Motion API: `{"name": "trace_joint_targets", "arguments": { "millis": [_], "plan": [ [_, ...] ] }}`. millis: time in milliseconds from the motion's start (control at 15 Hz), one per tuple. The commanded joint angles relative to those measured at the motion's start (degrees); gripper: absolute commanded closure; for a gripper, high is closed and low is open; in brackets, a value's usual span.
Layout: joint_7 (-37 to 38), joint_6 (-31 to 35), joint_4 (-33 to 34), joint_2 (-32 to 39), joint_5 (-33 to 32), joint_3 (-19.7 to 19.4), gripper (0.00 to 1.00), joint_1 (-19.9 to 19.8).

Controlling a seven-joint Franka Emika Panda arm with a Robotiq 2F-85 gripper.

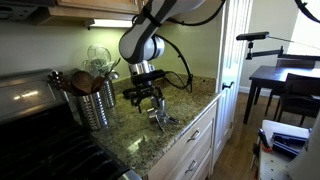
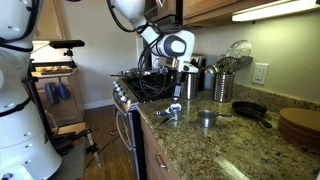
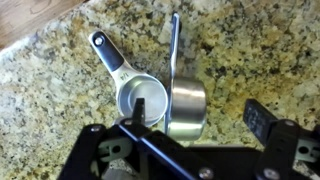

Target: Unstack the cups

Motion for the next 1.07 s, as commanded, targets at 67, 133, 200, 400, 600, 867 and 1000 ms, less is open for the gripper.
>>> {"name": "trace_joint_targets", "arguments": {
  "millis": [67,133,200,400,600,867,1000],
  "plan": [
    [0.0,-0.2,-2.4,-1.8,0.1,0.1,0.22,-0.3],
    [0.0,-0.3,-2.4,-1.8,0.1,0.1,0.27,-0.3],
    [0.0,-0.3,-2.4,-1.8,0.0,0.1,0.33,-0.3],
    [-0.1,-0.2,-2.3,-1.6,0.0,0.1,0.53,-0.3],
    [-0.2,-0.2,-2.2,-1.5,0.0,0.1,0.7,-0.4],
    [-0.3,-0.2,-2.0,-1.4,-0.1,0.1,0.82,-0.4],
    [-0.5,-0.2,-1.8,-1.4,-0.1,0.1,0.84,-0.4]
  ]
}}
